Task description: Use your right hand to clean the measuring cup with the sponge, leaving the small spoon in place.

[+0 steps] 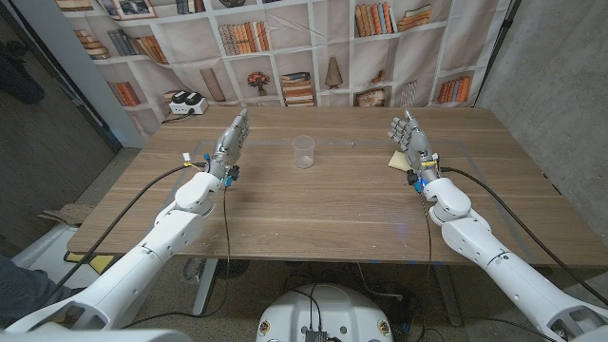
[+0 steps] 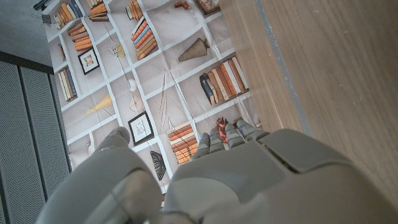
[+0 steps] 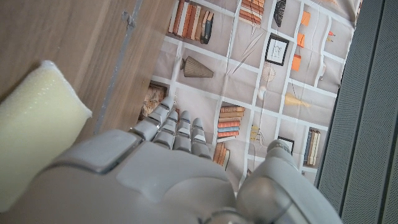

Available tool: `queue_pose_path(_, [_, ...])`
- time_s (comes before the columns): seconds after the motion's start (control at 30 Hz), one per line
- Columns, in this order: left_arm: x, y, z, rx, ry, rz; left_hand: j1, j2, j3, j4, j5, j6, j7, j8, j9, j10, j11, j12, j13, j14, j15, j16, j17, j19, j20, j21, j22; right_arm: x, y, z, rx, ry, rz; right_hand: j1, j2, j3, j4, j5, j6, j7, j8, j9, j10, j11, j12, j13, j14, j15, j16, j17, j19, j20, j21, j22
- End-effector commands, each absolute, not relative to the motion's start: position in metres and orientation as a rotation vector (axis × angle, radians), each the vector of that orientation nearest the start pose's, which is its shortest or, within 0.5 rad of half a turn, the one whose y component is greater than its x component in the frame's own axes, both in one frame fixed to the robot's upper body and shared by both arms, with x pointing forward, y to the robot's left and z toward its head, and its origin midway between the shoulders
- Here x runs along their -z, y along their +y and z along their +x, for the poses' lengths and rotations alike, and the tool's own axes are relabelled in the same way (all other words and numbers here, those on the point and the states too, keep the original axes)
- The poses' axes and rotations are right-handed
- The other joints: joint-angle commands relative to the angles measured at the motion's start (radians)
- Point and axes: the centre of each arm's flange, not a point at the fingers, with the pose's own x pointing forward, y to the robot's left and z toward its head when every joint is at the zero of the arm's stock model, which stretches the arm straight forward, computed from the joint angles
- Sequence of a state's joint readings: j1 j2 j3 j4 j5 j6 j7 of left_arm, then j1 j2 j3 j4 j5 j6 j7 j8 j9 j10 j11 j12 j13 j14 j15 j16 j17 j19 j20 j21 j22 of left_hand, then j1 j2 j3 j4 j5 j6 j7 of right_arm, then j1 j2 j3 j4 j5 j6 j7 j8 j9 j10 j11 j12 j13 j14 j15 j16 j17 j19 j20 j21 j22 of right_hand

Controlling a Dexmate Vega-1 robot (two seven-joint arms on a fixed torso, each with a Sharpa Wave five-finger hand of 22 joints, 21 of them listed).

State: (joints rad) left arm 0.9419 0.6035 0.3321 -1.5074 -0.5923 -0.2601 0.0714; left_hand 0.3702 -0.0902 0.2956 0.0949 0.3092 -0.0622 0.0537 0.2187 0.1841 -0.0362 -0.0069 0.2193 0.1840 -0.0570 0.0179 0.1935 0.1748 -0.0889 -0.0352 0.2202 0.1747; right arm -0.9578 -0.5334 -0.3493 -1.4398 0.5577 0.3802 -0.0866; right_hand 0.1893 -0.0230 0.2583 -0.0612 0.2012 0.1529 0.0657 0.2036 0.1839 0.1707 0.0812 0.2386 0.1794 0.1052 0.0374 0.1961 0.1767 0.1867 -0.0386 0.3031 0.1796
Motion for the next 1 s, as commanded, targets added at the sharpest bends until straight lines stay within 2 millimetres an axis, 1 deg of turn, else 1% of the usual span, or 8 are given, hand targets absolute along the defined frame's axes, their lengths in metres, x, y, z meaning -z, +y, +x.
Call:
queue_pose_path(0.03, [0.005, 0.289, 0.612, 0.207, -0.658, 0.095, 0.014, 0.001, 0.004, -0.007, 0.001, 0.01, 0.003, 0.005, 0.003, 0.008, 0.003, 0.009, 0.004, 0.008, 0.001, 0.009, 0.004, 0.011, -0.01, 0.003, 0.004, 0.034, -0.3, 0.609, -0.072, -0.728, -0.031, 0.021, 0.003, 0.004, -0.011, 0.004, 0.019, -0.006, 0.007, 0.005, 0.021, -0.011, 0.01, 0.005, 0.021, -0.011, 0.005, 0.002, 0.023, -0.027, 0.002, 0.001])
queue_pose_path(0.13, [0.006, 0.288, 0.611, 0.204, -0.655, 0.091, 0.017, 0.002, 0.004, -0.009, 0.001, 0.017, 0.003, 0.006, 0.003, 0.012, 0.004, 0.01, 0.004, 0.012, 0.003, 0.009, 0.004, 0.014, -0.009, 0.003, 0.004, 0.031, -0.305, 0.608, -0.046, -0.722, -0.076, 0.029, 0.008, 0.008, -0.015, 0.004, 0.025, -0.008, 0.008, 0.005, 0.03, -0.014, 0.012, 0.005, 0.03, -0.013, 0.006, 0.002, 0.032, -0.033, 0.002, 0.001])
queue_pose_path(0.33, [0.005, 0.286, 0.605, 0.195, -0.669, 0.092, 0.025, 0.004, 0.003, -0.012, -0.002, 0.038, 0.007, 0.01, 0.003, 0.031, 0.007, 0.013, 0.004, 0.028, 0.004, 0.01, 0.004, 0.022, -0.008, 0.003, 0.005, 0.026, -0.318, 0.606, -0.023, -0.72, -0.155, 0.047, 0.016, 0.012, -0.026, 0.004, 0.047, -0.024, 0.011, 0.005, 0.058, -0.024, 0.016, 0.004, 0.06, -0.036, 0.009, 0.001, 0.055, -0.047, 0.001, 0.001])
queue_pose_path(0.43, [0.003, 0.287, 0.604, 0.19, -0.67, 0.09, 0.026, 0.004, 0.002, -0.013, -0.003, 0.039, 0.007, 0.01, 0.003, 0.033, 0.007, 0.013, 0.004, 0.029, 0.004, 0.01, 0.004, 0.022, -0.008, 0.002, 0.005, 0.024, -0.323, 0.607, -0.029, -0.729, -0.176, 0.054, 0.017, 0.013, -0.03, 0.004, 0.068, -0.034, 0.015, 0.005, 0.08, -0.035, 0.02, 0.004, 0.077, -0.046, 0.01, 0.001, 0.075, -0.05, 0.003, 0.001])
queue_pose_path(0.57, [0.004, 0.29, 0.602, 0.184, -0.669, 0.085, 0.027, 0.005, 0.002, -0.013, -0.003, 0.042, 0.008, 0.01, 0.003, 0.036, 0.005, 0.013, 0.004, 0.032, 0.005, 0.01, 0.004, 0.022, -0.008, 0.002, 0.005, 0.021, -0.328, 0.609, -0.036, -0.734, -0.227, 0.06, 0.019, 0.013, -0.035, 0.004, 0.084, -0.04, 0.018, 0.005, 0.099, -0.034, 0.023, 0.003, 0.096, -0.054, 0.012, 0.001, 0.092, -0.05, 0.004, 0.001])
queue_pose_path(0.83, [0.006, 0.295, 0.594, 0.175, -0.673, 0.092, 0.03, 0.007, 0.0, -0.014, -0.006, 0.047, 0.011, 0.008, 0.003, 0.04, 0.007, 0.012, 0.004, 0.036, 0.006, 0.008, 0.004, 0.023, -0.007, 0.0, 0.005, 0.021, -0.334, 0.604, 0.044, -0.769, -0.289, 0.079, 0.011, 0.013, -0.051, 0.005, 0.128, -0.047, 0.027, 0.005, 0.137, -0.043, 0.03, 0.003, 0.132, -0.06, 0.014, 0.001, 0.12, -0.052, 0.004, 0.002])
queue_pose_path(0.93, [0.008, 0.297, 0.594, 0.175, -0.67, 0.09, 0.03, 0.007, 0.0, -0.014, -0.007, 0.047, 0.01, 0.008, 0.003, 0.04, 0.009, 0.011, 0.005, 0.036, 0.005, 0.008, 0.005, 0.022, -0.006, -0.001, 0.005, 0.02, -0.335, 0.601, 0.075, -0.771, -0.334, 0.091, 0.013, 0.017, -0.057, 0.007, 0.137, -0.048, 0.027, 0.006, 0.148, -0.04, 0.032, 0.004, 0.142, -0.066, 0.013, 0.0, 0.134, -0.057, 0.005, 0.002])
queue_pose_path(1.0, [0.009, 0.298, 0.594, 0.172, -0.667, 0.085, 0.031, 0.007, 0.0, -0.014, -0.007, 0.047, 0.01, 0.007, 0.003, 0.039, 0.008, 0.01, 0.005, 0.036, 0.005, 0.007, 0.005, 0.022, -0.005, -0.001, 0.005, 0.02, -0.335, 0.599, 0.096, -0.775, -0.363, 0.1, 0.013, 0.019, -0.062, 0.007, 0.15, -0.048, 0.029, 0.006, 0.155, -0.043, 0.032, 0.004, 0.156, -0.07, 0.015, 0.0, 0.144, -0.061, 0.005, 0.002])
